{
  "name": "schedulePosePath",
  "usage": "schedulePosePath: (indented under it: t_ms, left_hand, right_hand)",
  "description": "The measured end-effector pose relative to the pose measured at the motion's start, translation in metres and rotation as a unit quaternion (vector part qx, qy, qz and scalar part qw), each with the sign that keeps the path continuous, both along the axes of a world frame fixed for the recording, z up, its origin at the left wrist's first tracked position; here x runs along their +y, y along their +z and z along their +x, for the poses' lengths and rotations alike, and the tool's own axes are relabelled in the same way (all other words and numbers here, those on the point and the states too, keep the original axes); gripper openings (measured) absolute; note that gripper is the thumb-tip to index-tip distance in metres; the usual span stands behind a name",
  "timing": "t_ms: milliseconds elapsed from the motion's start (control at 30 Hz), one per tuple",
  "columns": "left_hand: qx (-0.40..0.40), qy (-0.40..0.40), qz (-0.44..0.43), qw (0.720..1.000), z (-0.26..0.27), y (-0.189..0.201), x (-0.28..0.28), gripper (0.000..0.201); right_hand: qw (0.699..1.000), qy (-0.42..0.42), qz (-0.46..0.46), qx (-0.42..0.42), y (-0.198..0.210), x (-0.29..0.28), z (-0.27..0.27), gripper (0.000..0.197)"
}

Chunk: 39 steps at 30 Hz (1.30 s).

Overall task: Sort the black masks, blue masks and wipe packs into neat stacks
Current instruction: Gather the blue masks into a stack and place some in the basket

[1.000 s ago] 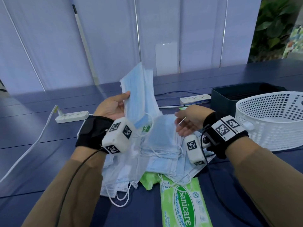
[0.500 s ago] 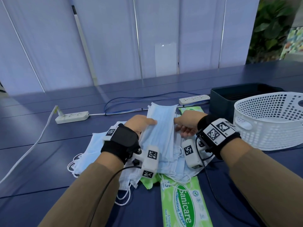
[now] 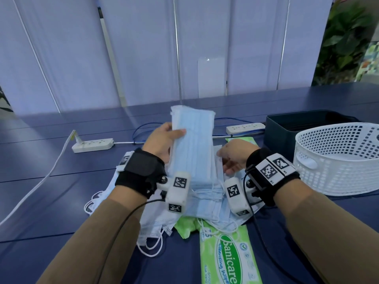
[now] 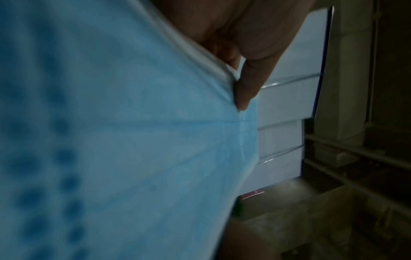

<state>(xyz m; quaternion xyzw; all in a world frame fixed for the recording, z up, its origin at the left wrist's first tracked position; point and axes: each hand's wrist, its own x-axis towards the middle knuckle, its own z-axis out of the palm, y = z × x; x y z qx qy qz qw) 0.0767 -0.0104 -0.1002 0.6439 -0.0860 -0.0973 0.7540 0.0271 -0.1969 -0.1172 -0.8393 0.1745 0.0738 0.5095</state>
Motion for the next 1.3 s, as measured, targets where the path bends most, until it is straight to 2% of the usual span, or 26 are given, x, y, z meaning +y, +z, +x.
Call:
schedulePosePath:
  t_ms: [67,167,233,267,367,467,567,633,733,800,900,967,1067,1133,1200,1300]
  left_hand:
    - [0.018,-0.026,-0.097,0.995,-0.006,0.019,0.009,0.015]
    - [0.064,-0.075,-0.214,0.972,-0.02,0.036,0.018,0.027]
    - [0.066,-0.1,-0.242,0.963,-0.022,0.035,0.016,0.025]
    - [0.079,-0.101,-0.223,0.966,-0.022,0.031,0.011,0.026]
    - [0.125,-0.066,-0.134,0.981,-0.015,0.009,-0.006,0.026]
    - [0.113,-0.022,-0.051,0.992,-0.007,-0.016,-0.019,0.025]
    - [0.105,-0.029,-0.045,0.993,-0.004,-0.024,-0.022,0.032]
    - [0.075,-0.046,-0.059,0.994,-0.005,-0.018,-0.021,0.032]
    - [-0.057,-0.003,-0.08,0.995,-0.007,-0.005,-0.019,0.024]
    - [-0.175,0.058,-0.088,0.979,-0.011,0.005,-0.02,0.02]
    - [-0.296,0.086,-0.089,0.947,-0.021,0.014,-0.024,0.023]
    - [-0.309,0.077,-0.085,0.944,-0.026,0.014,-0.026,0.035]
    - [-0.296,0.045,-0.051,0.953,-0.027,0.01,-0.025,0.073]
    - [-0.311,0.03,-0.025,0.95,-0.025,0.008,-0.023,0.089]
    - [-0.337,0.007,-0.011,0.941,-0.026,0.012,-0.021,0.088]
    - [-0.353,-0.057,0.009,0.934,-0.029,0.018,-0.017,0.069]
  right_hand:
    - [1.0,0.008,0.014,0.001,0.0,-0.001,-0.002,0.017]
    - [0.999,0.003,0.046,-0.009,-0.002,-0.003,-0.001,0.03]
    - [0.997,-0.007,0.071,-0.016,-0.001,-0.001,-0.003,0.017]
    - [0.995,-0.01,0.094,-0.019,-0.002,0.0,-0.003,0.014]
    - [0.979,-0.005,0.198,-0.044,-0.003,0.003,0.0,0.023]
    - [0.956,-0.007,0.28,-0.089,0.004,0.007,0.001,0.013]
    - [0.926,-0.011,0.357,-0.121,0.011,0.009,0.002,0.022]
    - [0.917,-0.004,0.378,-0.131,0.016,0.009,0.001,0.033]
    - [0.907,0.058,0.386,-0.159,0.03,0.006,-0.006,0.043]
    - [0.915,0.077,0.336,-0.21,0.039,0.008,-0.011,0.043]
    - [0.923,0.071,0.178,-0.333,0.046,0.013,-0.013,0.028]
    - [0.917,0.066,0.123,-0.374,0.047,0.016,-0.016,0.043]
    - [0.905,0.051,0.114,-0.407,0.047,0.016,-0.019,0.068]
    - [0.897,0.068,0.072,-0.43,0.047,0.013,-0.021,0.083]
    - [0.882,0.116,0.011,-0.456,0.049,0.011,-0.022,0.084]
    - [0.881,0.16,-0.061,-0.441,0.056,0.008,-0.026,0.062]
